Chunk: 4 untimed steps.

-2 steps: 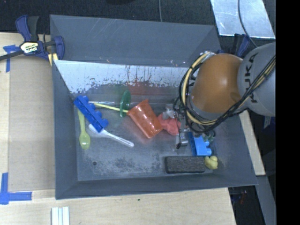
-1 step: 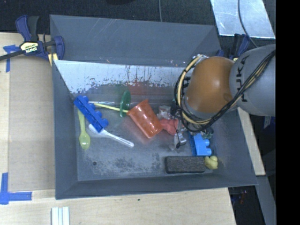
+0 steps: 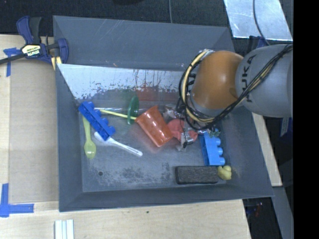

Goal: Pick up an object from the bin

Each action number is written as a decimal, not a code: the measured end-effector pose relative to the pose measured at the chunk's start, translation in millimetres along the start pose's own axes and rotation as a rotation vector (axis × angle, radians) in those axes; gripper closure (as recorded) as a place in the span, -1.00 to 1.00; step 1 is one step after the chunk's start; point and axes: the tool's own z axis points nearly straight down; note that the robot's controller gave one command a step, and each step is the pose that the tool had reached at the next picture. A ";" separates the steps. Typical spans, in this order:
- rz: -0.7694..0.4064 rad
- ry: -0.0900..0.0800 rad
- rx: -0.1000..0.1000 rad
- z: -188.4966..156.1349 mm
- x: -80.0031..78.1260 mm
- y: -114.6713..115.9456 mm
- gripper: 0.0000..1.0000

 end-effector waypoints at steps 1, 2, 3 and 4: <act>0.070 -0.003 0.001 -1.0 -5.2 -32.3 1.00; 0.070 -0.003 0.001 -1.0 -5.2 -32.3 1.00; 0.066 0.001 -0.001 -60.2 5.0 -31.1 1.00; 0.059 0.002 -0.001 -136.9 12.9 -39.6 1.00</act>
Offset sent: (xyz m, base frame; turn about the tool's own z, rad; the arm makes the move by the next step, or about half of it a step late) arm 0.0000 0.0000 0.0000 0.0000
